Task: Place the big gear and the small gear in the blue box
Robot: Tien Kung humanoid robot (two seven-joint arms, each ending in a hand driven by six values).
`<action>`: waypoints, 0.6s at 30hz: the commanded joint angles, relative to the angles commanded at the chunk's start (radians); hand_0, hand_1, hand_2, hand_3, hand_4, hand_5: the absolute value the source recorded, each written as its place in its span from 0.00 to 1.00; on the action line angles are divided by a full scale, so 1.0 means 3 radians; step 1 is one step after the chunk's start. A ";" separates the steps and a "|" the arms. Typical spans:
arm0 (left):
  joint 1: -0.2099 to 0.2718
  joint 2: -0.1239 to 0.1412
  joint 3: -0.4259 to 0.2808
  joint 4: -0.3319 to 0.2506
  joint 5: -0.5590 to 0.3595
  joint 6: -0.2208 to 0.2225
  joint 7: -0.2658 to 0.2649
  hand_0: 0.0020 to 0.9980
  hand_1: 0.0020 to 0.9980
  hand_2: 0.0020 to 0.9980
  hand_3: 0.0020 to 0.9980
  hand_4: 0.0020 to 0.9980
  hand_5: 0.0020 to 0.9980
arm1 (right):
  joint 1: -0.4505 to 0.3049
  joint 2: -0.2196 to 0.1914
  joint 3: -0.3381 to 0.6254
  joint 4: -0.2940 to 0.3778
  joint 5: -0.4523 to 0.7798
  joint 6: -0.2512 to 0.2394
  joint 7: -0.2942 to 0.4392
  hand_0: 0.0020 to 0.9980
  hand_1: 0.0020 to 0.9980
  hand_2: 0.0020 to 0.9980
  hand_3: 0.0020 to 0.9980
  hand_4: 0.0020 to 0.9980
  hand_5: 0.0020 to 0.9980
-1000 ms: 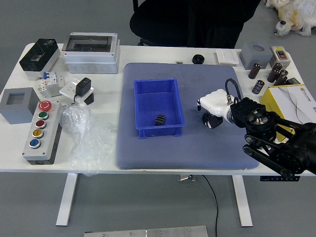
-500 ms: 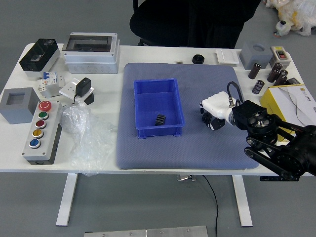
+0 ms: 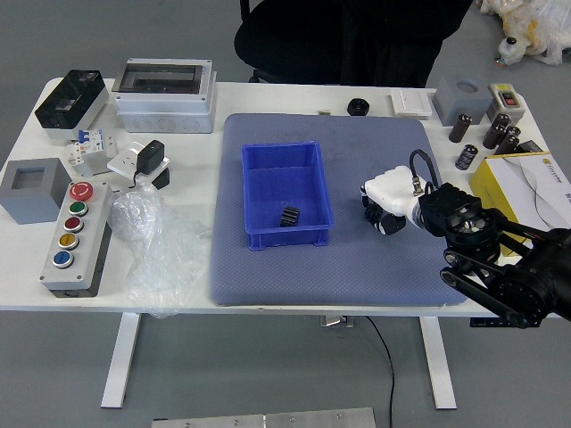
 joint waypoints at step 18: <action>0.0001 -0.0005 0.0003 0.0000 0.0000 -0.0002 0.0001 0.86 0.84 0.84 0.85 0.75 0.69 | -0.0021 0.0024 -0.0010 -0.0041 -0.0039 -0.0100 0.0005 0.52 0.45 0.54 0.62 0.58 0.18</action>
